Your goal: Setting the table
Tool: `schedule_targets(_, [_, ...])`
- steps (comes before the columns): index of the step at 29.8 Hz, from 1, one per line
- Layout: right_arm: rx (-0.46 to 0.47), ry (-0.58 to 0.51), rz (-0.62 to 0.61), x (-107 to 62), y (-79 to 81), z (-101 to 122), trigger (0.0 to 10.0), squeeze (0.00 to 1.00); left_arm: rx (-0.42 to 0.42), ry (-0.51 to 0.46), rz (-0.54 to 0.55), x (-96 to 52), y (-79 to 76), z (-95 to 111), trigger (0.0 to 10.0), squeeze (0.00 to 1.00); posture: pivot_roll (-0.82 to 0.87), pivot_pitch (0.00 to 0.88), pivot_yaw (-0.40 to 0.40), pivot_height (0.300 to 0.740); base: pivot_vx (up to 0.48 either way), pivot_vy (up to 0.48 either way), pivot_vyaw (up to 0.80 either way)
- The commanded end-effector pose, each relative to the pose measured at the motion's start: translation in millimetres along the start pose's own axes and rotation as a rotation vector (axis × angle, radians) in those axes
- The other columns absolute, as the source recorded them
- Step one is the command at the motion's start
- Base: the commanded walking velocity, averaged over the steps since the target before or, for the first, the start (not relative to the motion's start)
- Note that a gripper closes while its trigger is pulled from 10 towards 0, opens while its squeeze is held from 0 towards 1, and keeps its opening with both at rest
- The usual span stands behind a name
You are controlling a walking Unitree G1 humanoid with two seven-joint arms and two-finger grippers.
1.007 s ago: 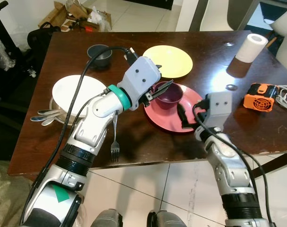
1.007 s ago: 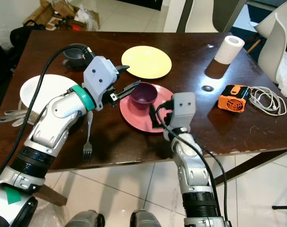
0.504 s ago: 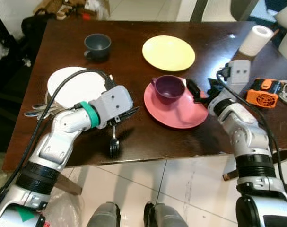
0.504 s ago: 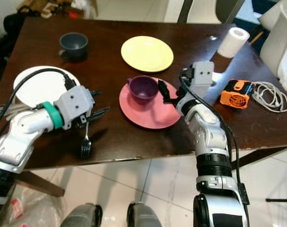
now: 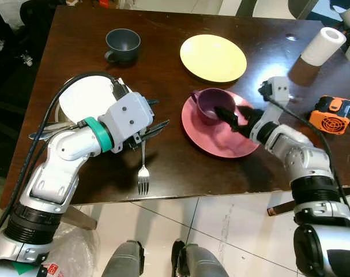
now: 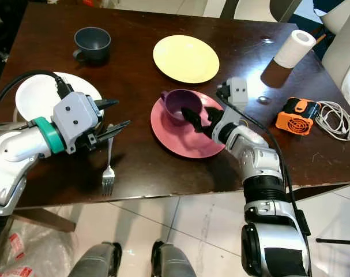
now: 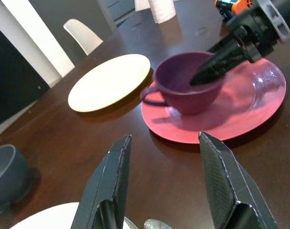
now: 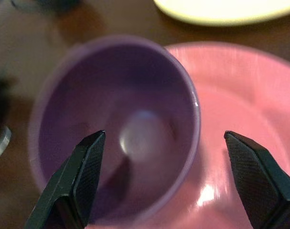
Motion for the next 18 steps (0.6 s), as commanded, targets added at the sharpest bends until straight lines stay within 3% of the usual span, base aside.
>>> schedule_targets(1, [0.021,0.052,-0.003,-3.1,-4.6,-15.6,10.0,0.00,-0.007,-0.015,-0.013,0.0,-2.9,4.9,10.0,0.00,0.22,0.140,-0.068,0.740,0.000,0.000,0.00])
schedule_targets(2, [0.050,0.042,0.011,-2.4,-3.0,-16.2,7.5,0.00,-0.008,-0.016,-0.008,0.1,-1.9,5.4,10.0,0.00,0.23,0.136,-0.069,0.740,0.000,0.000,0.00])
schedule_targets(4, [0.070,0.034,0.022,-1.9,-1.8,-16.4,7.5,0.00,-0.010,-0.017,-0.004,0.2,-1.3,5.8,10.0,0.00,0.23,0.136,-0.069,0.740,0.000,0.000,0.00])
schedule_targets(5, [0.077,0.019,0.021,-1.5,-2.6,-14.5,1.6,0.00,-0.014,-0.016,-0.001,0.0,-1.4,6.2,10.0,0.00,0.22,0.132,-0.068,0.740,0.000,0.000,0.00])
schedule_targets(6, [0.077,0.019,0.021,-1.5,-2.6,-14.5,1.6,0.00,-0.014,-0.016,-0.001,0.0,-1.4,6.2,10.0,0.00,0.22,0.132,-0.068,0.740,0.000,0.000,0.00])
schedule_targets(7, [0.075,0.004,0.021,-1.5,-3.5,-11.0,0.0,0.00,-0.017,-0.014,0.000,0.1,-2.3,6.2,10.0,0.00,0.22,0.127,-0.067,0.740,0.000,0.000,0.00])
schedule_targets(12, [0.050,-0.042,-0.033,-3.1,-14.5,-0.2,0.0,0.00,-0.026,-0.014,-0.003,2.5,-5.5,6.3,10.0,0.00,0.21,0.118,-0.062,0.740,0.000,0.000,0.00])
schedule_targets(18, [0.045,-0.079,-0.034,-5.0,-15.0,6.7,0.0,0.00,-0.027,-0.018,-0.004,5.4,-5.9,6.6,10.0,0.00,0.21,0.115,-0.061,0.740,0.000,0.000,0.00])
Point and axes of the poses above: a point about 5 cm out from each wrist's last joint towards the gripper, its own x axis pointing out of the wrist towards the gripper, its own z axis along the axis of the wrist's last joint, y = z × x, the point moved 5 cm from there along x, pointing out of the wrist towards the gripper, and after that the axes turned 9 degrees about -x, right-handed, at the moved point
